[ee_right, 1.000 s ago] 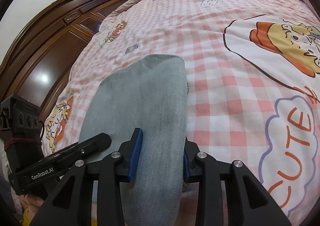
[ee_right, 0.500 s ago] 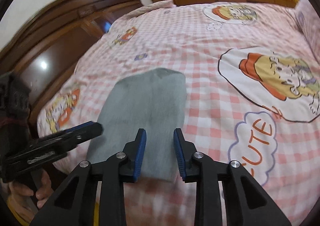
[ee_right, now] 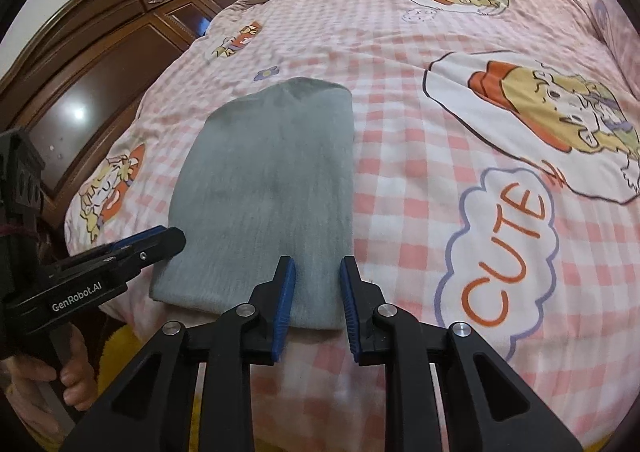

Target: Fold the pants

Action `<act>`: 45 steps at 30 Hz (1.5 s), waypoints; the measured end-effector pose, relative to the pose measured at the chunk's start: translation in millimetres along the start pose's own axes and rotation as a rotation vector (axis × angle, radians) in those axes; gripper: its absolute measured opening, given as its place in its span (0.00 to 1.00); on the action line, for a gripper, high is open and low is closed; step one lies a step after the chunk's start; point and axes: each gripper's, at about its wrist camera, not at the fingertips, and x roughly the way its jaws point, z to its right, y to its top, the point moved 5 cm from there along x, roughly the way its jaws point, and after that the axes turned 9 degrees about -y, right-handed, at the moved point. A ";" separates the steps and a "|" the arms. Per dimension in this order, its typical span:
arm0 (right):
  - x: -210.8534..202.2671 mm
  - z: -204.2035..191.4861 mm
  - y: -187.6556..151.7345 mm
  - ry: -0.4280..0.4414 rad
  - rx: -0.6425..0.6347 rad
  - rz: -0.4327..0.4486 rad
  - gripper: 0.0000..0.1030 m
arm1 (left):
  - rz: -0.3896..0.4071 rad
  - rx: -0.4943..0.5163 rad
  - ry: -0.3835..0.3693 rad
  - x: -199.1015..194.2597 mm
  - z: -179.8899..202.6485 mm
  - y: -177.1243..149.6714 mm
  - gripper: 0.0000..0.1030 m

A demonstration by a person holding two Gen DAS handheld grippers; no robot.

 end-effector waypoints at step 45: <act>-1.0 11.9 -45.0 -0.193 -0.057 -0.056 0.71 | -0.079 0.003 0.190 14.2 19.5 -60.1 0.96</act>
